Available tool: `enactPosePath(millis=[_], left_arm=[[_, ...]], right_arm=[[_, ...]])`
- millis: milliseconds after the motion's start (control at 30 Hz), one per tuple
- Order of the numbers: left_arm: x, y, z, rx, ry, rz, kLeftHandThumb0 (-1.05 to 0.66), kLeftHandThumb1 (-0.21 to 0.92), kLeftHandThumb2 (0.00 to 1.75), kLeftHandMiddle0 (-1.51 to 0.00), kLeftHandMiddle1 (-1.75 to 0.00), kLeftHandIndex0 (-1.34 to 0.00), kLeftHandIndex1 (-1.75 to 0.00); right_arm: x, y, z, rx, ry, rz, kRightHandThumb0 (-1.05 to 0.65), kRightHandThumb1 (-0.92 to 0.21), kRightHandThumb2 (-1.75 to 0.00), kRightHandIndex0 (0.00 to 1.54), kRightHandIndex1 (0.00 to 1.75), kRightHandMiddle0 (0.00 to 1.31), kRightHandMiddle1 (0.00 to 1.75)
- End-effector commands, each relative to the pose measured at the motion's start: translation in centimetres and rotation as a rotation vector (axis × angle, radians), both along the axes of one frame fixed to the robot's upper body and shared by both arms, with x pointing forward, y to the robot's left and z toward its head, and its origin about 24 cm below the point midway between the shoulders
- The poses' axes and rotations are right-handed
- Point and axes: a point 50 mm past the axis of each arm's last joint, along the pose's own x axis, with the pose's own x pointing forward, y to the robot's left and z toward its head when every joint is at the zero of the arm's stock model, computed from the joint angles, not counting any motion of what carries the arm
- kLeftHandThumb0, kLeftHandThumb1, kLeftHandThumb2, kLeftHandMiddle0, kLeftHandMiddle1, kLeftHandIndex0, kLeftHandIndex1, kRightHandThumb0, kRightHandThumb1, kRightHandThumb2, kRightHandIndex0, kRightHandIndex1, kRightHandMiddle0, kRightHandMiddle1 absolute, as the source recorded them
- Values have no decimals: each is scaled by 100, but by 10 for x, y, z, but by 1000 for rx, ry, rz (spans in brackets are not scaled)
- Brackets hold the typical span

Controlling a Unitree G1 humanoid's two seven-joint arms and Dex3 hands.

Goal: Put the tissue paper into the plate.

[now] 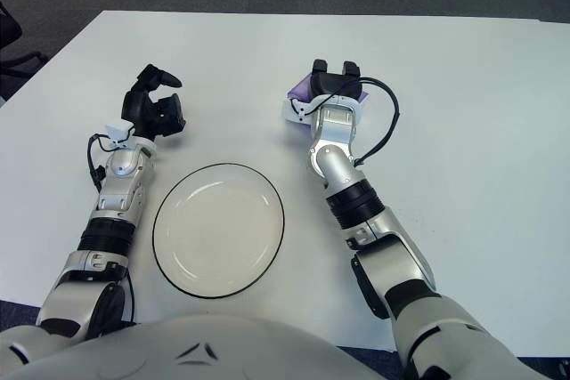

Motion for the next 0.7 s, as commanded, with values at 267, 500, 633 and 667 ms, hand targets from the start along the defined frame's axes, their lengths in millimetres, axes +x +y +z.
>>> enactPosePath(millis=[267, 500, 633, 667], left_arm=[[-28, -10, -55, -92, 184, 59, -44, 46, 114, -129, -175, -50, -175], [-28, -8, -54, -104, 176, 78, -44, 46, 114, -130, -175, -50, -175], [-29, -7, -53, -110, 172, 90, -44, 46, 114, -130, -175, -50, -175], [-29, -7, -53, -111, 171, 93, -44, 46, 114, -130, -175, -50, -175]], right_arm=[[8, -4, -15, 37, 128, -4, -105, -92, -84, 0, 0, 0, 0], [9, -11, -23, 45, 194, -23, -105, -92, -84, 0, 0, 0, 0], [10, -16, -28, 40, 227, -32, -105, -92, -85, 0, 0, 0, 0], [10, -16, -29, 37, 232, -34, -105, -92, -85, 0, 0, 0, 0]])
